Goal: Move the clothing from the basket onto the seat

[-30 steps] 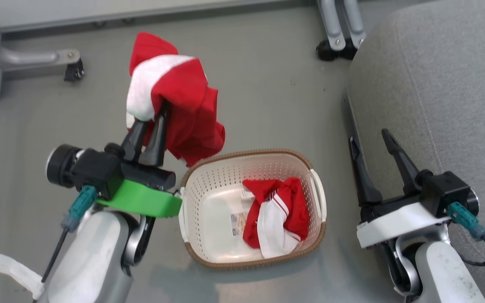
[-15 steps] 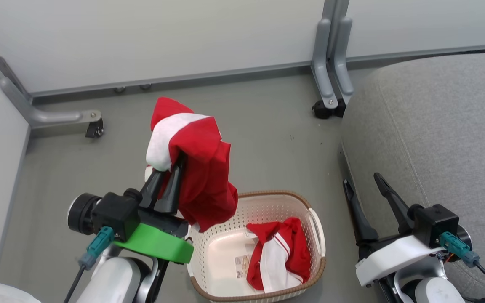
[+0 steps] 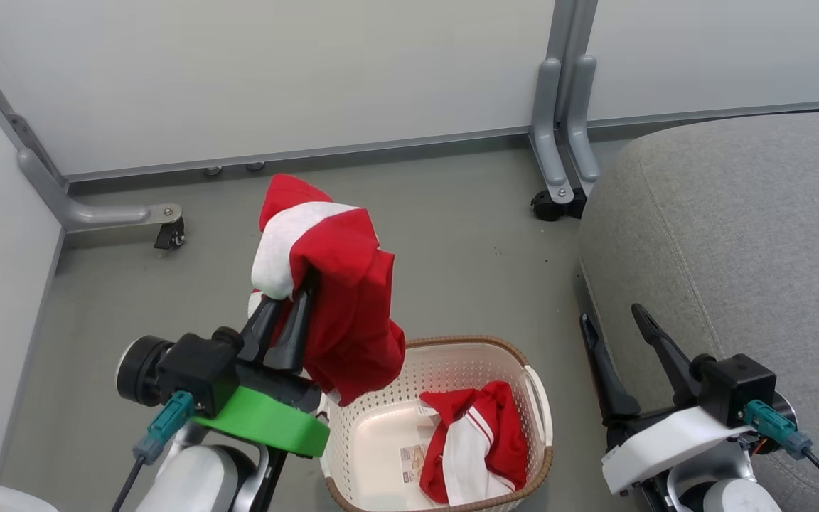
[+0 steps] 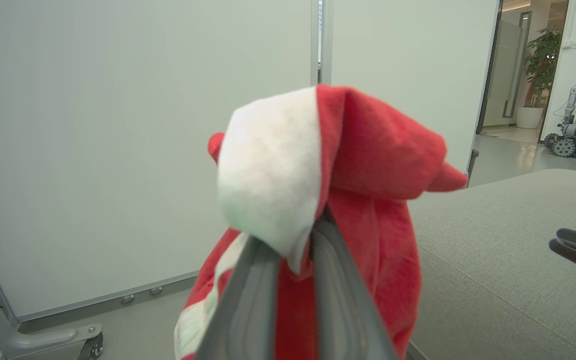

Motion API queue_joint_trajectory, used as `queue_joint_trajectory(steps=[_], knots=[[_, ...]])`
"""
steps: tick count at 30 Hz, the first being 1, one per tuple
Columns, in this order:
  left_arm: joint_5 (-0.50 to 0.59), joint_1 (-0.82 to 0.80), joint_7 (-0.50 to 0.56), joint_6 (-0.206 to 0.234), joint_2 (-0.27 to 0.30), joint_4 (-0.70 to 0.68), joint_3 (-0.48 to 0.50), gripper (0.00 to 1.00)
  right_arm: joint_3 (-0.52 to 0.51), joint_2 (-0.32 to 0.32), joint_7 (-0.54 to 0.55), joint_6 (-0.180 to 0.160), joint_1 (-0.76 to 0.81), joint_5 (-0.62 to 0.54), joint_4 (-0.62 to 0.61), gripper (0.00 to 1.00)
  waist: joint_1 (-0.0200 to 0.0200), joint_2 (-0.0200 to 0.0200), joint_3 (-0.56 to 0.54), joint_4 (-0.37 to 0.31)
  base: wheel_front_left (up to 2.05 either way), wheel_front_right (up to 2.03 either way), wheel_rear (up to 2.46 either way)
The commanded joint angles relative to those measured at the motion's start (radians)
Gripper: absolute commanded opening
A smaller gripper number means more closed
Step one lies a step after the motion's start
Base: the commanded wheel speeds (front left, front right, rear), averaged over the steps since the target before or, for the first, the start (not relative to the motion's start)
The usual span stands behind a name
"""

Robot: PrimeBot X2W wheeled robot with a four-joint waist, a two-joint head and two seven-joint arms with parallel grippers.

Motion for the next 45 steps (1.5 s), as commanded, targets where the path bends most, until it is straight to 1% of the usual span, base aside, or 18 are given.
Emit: queue_joint_trajectory(steps=[1,9,14,19,22,25,31,36,44,45], knots=[[-0.011,0.016,0.004,0.002,0.008,-0.002,-0.002,0.0,0.001,-0.002,0.002,0.0,0.012,0.004,0.001,1.0,0.0001,-0.0001,0.0,0.0,0.0,0.0,0.0],[-0.018,0.008,0.001,0.002,0.007,-0.005,-0.007,0.0,0.012,-0.002,0.004,0.0,0.006,0.008,0.004,1.0,0.0001,-0.0001,-0.001,0.004,0.0,0.0,0.0],[-0.015,-0.001,-0.003,0.004,0.01,-0.015,-0.008,0.0,0.064,-0.004,0.013,0.0,-0.022,0.017,-0.002,1.0,0.0001,-0.0001,-0.002,0.008,0.0,0.0,0.0],[-0.017,-0.011,0.001,0.005,0.009,-0.029,-0.011,0.0,0.208,-0.034,0.022,0.0,-0.074,0.059,-0.009,1.0,0.0001,-0.0001,0.001,0.015,0.0,0.0,0.0],[-0.02,-0.022,0.001,0.001,0.002,-0.033,-0.018,0.0,0.304,-0.054,0.024,0.0,-0.119,0.103,0.006,1.0,0.0001,-0.0001,0.006,0.027,0.0,0.0,0.0],[-0.022,-0.031,0.0,-0.001,-0.007,-0.034,-0.025,0.0,0.378,-0.064,0.019,0.0,-0.169,0.134,0.03,1.0,0.0001,-0.0001,0.009,0.038,0.0,0.0,0.0],[-0.025,-0.046,-0.001,-0.011,-0.018,-0.024,-0.04,0.0,0.486,-0.064,-0.004,0.0,-0.285,0.173,0.122,1.0,0.0001,-0.0001,0.017,0.062,0.0,0.0,0.0],[-0.024,-0.058,-0.001,-0.017,-0.024,-0.02,-0.053,0.0,0.567,-0.046,-0.031,0.0,-0.398,0.209,0.241,1.0,0.0001,-0.0001,0.02,0.077,0.0,0.0,0.0],[-0.026,-0.07,0.004,-0.026,-0.03,-0.017,-0.074,0.0,0.655,-0.011,-0.103,0.0,-0.547,0.276,0.424,1.0,0.0001,-0.0001,0.022,0.097,0.0,0.0,0.0],[-0.026,-0.07,0.004,-0.026,-0.031,-0.017,-0.076,0.0,0.665,-0.009,-0.109,0.0,-0.562,0.283,0.441,0.83,0.0001,-0.0001,0.022,0.098,0.0,0.0,0.0]])
